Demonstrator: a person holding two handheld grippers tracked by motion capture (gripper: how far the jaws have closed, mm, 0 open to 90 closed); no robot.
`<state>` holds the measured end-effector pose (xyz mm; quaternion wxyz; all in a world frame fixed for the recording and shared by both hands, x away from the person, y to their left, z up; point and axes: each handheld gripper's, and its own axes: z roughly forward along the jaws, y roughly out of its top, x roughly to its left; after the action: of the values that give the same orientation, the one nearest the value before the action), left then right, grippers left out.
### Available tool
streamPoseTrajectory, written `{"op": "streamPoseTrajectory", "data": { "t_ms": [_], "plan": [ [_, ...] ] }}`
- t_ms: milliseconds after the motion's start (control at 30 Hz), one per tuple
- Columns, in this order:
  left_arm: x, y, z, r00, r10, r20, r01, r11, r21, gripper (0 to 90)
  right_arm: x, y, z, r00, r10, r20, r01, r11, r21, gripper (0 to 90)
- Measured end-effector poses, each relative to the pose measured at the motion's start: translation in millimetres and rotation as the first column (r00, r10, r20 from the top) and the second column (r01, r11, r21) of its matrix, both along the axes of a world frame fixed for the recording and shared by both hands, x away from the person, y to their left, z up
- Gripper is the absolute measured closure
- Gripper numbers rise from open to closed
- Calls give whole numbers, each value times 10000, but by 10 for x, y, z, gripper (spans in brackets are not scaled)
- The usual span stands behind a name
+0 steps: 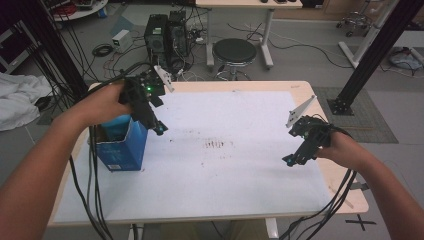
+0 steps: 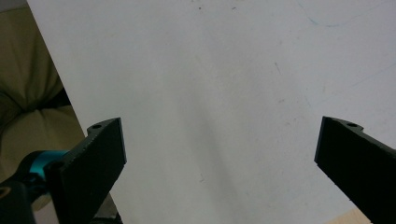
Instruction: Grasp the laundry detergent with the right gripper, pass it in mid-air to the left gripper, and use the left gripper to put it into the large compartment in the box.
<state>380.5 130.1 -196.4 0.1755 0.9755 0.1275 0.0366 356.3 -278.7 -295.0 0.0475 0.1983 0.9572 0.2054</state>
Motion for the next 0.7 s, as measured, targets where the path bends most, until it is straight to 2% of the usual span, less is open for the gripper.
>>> {"op": "streamPoseTrajectory", "data": {
  "t_ms": [67,133,367,533,700],
  "plan": [
    [2,-73,-26,9999,-107,48,106,9999,36,121,-4,-3,0,10000,14,25,-14,10000,-16,10],
    [13,-137,-61,9999,-79,-62,80,9999,97,39,-8,-5,1,10000,-14,42,14,10000,-7,10],
    [35,-303,-180,9994,-334,-107,339,9981,512,39,-22,-10,7,10000,-62,70,61,10000,65,10],
    [61,-366,-264,9996,256,-88,-251,9979,605,40,-12,-15,-1,9999,-95,118,93,9999,127,10],
    [49,-404,-299,9996,260,99,-265,9978,605,39,2,-12,2,9998,-151,117,150,9998,158,10]
  ]
}}
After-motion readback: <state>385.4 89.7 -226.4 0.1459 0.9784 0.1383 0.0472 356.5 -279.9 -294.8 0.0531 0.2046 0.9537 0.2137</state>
